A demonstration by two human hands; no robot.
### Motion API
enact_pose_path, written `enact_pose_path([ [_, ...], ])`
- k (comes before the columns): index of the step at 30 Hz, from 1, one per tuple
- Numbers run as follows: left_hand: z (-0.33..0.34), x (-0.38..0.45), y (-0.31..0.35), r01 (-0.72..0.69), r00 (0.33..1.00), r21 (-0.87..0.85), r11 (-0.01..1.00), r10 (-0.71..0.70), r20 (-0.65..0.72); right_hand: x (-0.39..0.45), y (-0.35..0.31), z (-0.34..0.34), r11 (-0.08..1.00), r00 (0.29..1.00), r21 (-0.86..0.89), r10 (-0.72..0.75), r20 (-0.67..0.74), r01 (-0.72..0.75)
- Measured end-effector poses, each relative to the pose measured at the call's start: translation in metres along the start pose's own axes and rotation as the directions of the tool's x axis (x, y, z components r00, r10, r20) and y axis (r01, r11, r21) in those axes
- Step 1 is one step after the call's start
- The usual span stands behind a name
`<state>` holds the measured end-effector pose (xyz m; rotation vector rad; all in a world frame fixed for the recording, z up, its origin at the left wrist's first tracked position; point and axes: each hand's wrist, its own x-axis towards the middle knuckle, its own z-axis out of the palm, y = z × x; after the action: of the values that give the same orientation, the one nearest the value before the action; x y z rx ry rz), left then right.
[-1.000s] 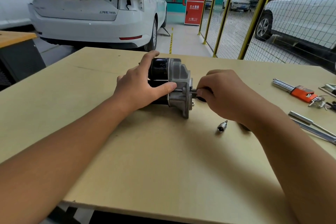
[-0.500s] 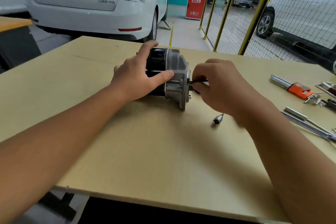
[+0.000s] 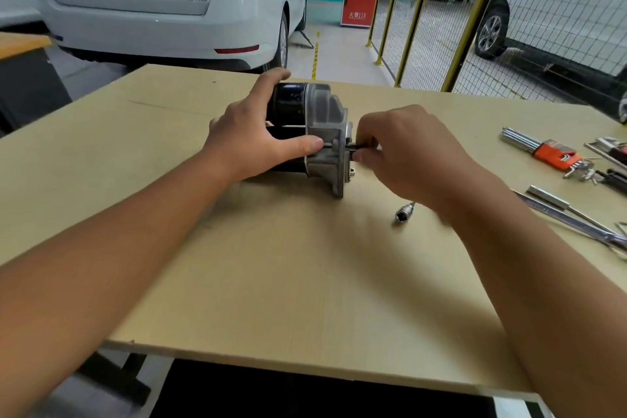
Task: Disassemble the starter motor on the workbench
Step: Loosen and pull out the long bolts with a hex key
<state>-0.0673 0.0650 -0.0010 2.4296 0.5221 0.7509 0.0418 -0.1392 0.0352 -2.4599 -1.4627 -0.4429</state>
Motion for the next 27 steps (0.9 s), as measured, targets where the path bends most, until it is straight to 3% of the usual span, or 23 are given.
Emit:
enact_pose_path([
  [6,0.003,0.0,0.002,0.029,0.999,0.011,0.999,-0.029,-0.028,0.001,0.001,0.0,0.993,1.0,0.12,-0.006,-0.013,0.008],
  [10,0.001,0.0,0.002,0.038,0.999,-0.004,0.999,-0.038,-0.01,0.003,0.001,0.003,0.995,0.999,0.092,-0.03,0.031,0.027],
  [16,0.0,-0.002,0.003,0.032,0.999,0.035,0.999,-0.032,0.003,0.0,-0.002,0.0,0.999,0.999,0.03,-0.035,-0.018,0.035],
  [23,0.002,0.0,0.001,0.031,0.999,0.042,0.999,-0.03,-0.036,0.001,0.002,0.002,0.987,1.0,0.16,-0.02,-0.007,0.021],
  [27,0.0,0.001,0.002,0.034,0.999,0.043,0.998,-0.033,-0.024,0.003,-0.005,0.01,0.996,0.999,0.09,-0.001,0.047,-0.003],
])
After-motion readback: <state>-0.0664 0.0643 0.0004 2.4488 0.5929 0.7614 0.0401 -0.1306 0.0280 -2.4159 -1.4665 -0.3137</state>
